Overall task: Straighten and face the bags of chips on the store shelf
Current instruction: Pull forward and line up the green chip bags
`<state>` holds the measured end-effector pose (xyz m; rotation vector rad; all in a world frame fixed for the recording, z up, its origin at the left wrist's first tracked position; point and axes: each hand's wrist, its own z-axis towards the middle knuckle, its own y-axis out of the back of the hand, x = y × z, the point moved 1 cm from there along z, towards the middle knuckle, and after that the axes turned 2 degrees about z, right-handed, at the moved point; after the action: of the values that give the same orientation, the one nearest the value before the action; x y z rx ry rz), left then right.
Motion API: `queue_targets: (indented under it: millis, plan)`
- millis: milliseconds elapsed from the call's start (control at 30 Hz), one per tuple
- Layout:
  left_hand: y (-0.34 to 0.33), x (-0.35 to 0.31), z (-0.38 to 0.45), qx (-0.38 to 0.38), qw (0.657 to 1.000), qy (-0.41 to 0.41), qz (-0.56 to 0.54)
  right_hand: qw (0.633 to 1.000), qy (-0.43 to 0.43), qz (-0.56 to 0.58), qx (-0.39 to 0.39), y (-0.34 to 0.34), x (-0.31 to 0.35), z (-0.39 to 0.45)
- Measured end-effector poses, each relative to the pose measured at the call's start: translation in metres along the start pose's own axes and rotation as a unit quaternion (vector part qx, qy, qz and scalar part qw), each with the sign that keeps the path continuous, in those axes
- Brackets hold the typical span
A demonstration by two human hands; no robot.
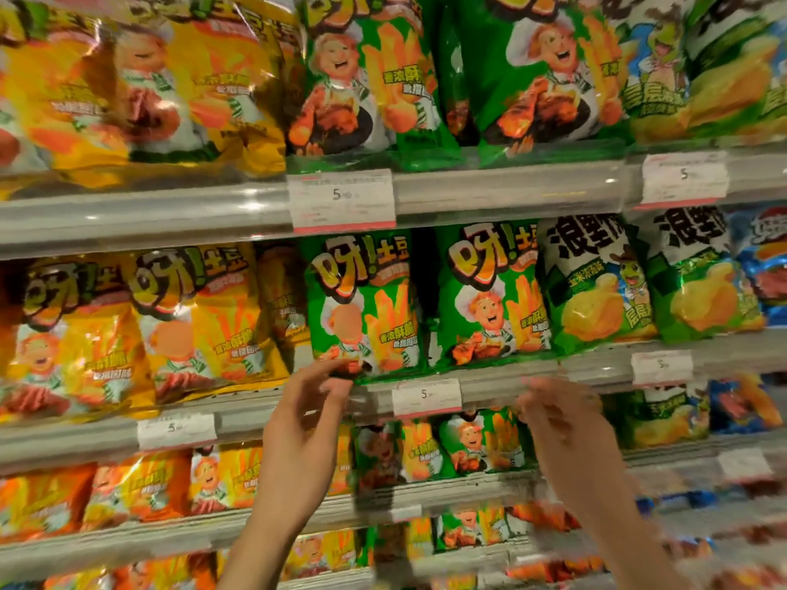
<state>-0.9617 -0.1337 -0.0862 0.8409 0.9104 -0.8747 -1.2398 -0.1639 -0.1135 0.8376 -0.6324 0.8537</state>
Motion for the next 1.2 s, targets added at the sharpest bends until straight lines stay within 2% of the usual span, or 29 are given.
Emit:
queue_targets:
  millis: [100,167,300,500,667,833,1000,1067,1200]
  plan:
    - [0.022,0.001,0.012,0.007,1.000,-0.024,0.012,0.999,0.022,-0.021,-0.015,-0.026,0.027,-0.002]
    - [0.031,-0.002,0.019,0.009,0.999,-0.029,0.015,1.000,0.025,-0.006,0.003,-0.043,0.047,0.001]
    - [0.034,-0.007,0.044,0.001,0.997,-0.059,0.060,0.992,-0.044,0.100,0.067,-0.082,0.086,0.025]
    - [0.012,-0.011,0.093,0.050,0.996,-0.011,0.072,0.974,-0.117,0.088,0.174,-0.126,0.113,0.082]
    - [-0.003,-0.011,0.110,0.091,0.996,0.019,-0.002,0.970,-0.150,0.125,0.147,-0.140,0.106,0.095]
    - [-0.013,-0.011,0.109,0.075,0.996,0.031,0.022,0.979,-0.145,0.063,0.125,-0.137,0.105,0.098]
    - [-0.019,-0.010,0.110,0.052,0.996,0.059,0.037,0.985,-0.125,0.025,0.117,-0.137,0.105,0.100]
    - [-0.016,-0.007,0.110,0.037,0.997,0.047,0.044,0.987,-0.101,0.034,0.123,-0.131,0.106,0.096]
    - [-0.009,-0.009,0.115,-0.035,0.994,-0.063,0.082,0.995,0.065,-0.023,0.072,-0.117,0.117,0.091]
